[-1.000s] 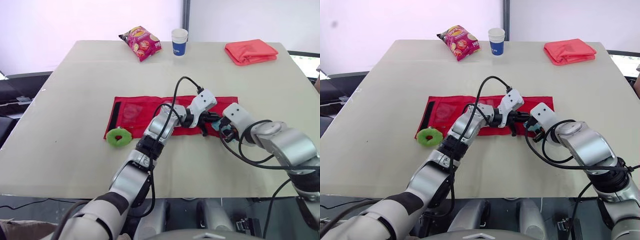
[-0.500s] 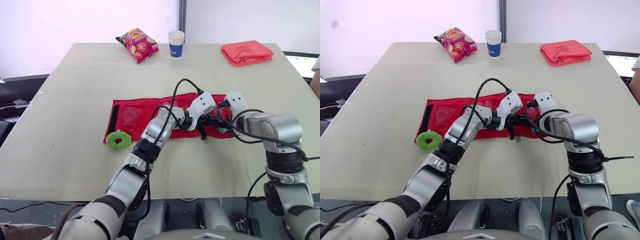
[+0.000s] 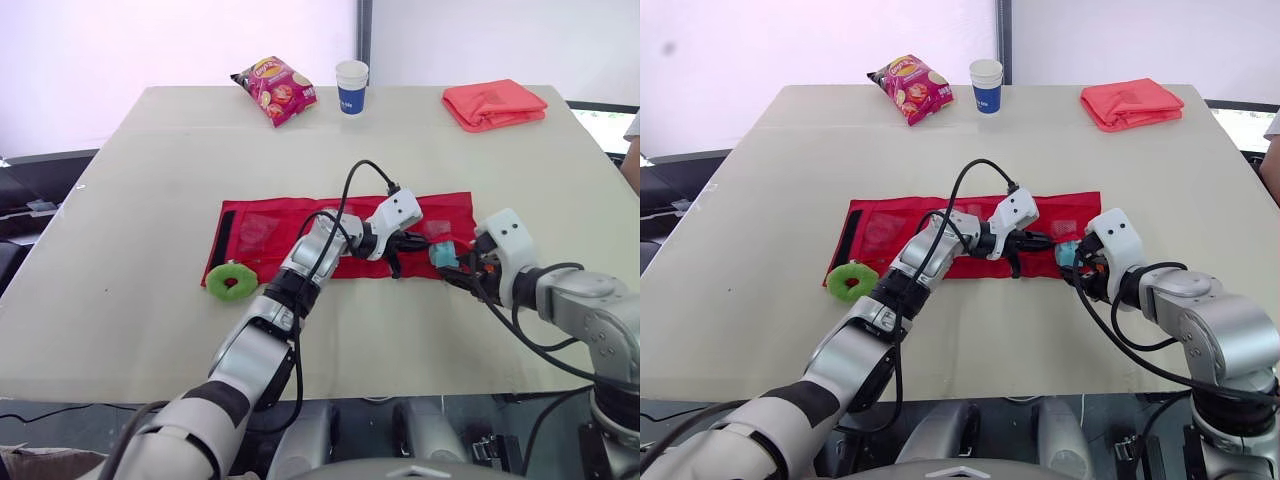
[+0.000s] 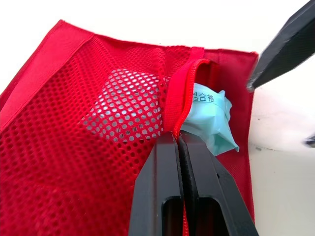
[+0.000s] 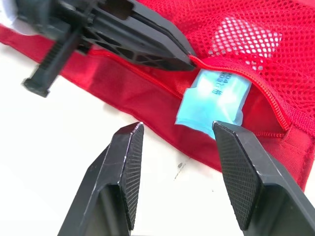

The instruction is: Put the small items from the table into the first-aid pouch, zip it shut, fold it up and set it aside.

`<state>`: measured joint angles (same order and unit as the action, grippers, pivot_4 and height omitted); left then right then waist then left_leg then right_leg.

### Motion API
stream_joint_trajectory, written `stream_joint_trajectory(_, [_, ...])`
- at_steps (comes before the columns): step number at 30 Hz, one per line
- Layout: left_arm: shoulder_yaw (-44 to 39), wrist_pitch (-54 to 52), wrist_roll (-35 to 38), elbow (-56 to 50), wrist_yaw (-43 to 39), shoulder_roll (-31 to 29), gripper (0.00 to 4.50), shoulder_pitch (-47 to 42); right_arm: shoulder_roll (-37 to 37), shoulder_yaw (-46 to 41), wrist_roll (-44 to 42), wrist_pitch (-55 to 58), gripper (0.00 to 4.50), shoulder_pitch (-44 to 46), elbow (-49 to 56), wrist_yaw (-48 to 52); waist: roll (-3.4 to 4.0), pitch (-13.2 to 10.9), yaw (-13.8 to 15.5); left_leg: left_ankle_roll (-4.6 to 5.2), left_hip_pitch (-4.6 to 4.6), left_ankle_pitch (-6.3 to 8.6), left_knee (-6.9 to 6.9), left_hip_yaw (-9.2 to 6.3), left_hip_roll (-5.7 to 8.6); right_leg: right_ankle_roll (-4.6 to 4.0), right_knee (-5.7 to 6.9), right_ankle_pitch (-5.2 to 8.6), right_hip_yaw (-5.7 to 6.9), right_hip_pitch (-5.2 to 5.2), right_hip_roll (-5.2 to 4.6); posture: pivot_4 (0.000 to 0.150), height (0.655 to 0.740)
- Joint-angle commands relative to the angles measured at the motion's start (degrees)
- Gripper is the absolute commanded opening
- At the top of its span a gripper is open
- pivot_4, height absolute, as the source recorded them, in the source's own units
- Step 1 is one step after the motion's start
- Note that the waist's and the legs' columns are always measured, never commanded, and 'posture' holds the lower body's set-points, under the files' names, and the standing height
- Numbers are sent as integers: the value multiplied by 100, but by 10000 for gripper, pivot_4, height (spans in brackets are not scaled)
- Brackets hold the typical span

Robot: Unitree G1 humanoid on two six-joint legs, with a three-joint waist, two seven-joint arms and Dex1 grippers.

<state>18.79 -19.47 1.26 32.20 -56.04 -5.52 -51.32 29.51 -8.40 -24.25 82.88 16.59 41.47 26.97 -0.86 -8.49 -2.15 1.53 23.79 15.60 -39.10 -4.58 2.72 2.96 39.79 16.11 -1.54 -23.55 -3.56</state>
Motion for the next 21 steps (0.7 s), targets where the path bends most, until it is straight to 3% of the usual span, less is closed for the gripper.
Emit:
stream_joint_trajectory(1, [-6,55,10,-79,-45,-1,0,-99,42,-46,-39,-375,11459,-255,241,-46,0,0,-5,-5,0,-3,0,1,0,0,0,0,-1,0,0,1500,7400])
stream_joint_trajectory(2, [-8,41,13,-96,-52,-5,0,-103,31,5,-27,-455,4095,-305,231,-75,0,0,-3,-11,1,-6,0,2,0,0,-1,0,-2,0,0,1500,7400])
stream_joint_trajectory(3, [-11,32,16,-106,-65,-15,0,-110,-7,74,9,-545,1950,-330,180,-136,0,0,-3,-13,1,-7,0,2,0,0,-1,0,-2,0,-1,1500,7400])
stream_joint_trajectory(9, [77,-66,7,-309,-201,-68,0,-38,-193,667,385,-1525,1950,-114,-843,-391,0,0,-3,-18,0,-10,0,2,0,0,-2,0,-2,0,0,1500,7400])
stream_joint_trajectory(15, [275,-172,-21,-654,-256,-73,0,193,-588,991,975,-2793,1950,873,-2839,-680,2,-1,-5,-20,-4,-12,3,1,0,0,0,1,-5,-2,2,1500,7400])
stream_joint_trajectory(21, [336,-114,-88,-722,-187,-135,0,260,-671,1097,1042,-3402,1950,1002,-3306,-503,2,-1,-14,-20,-2,-12,0,2,1,0,-1,0,-6,-1,-1,1500,7400])
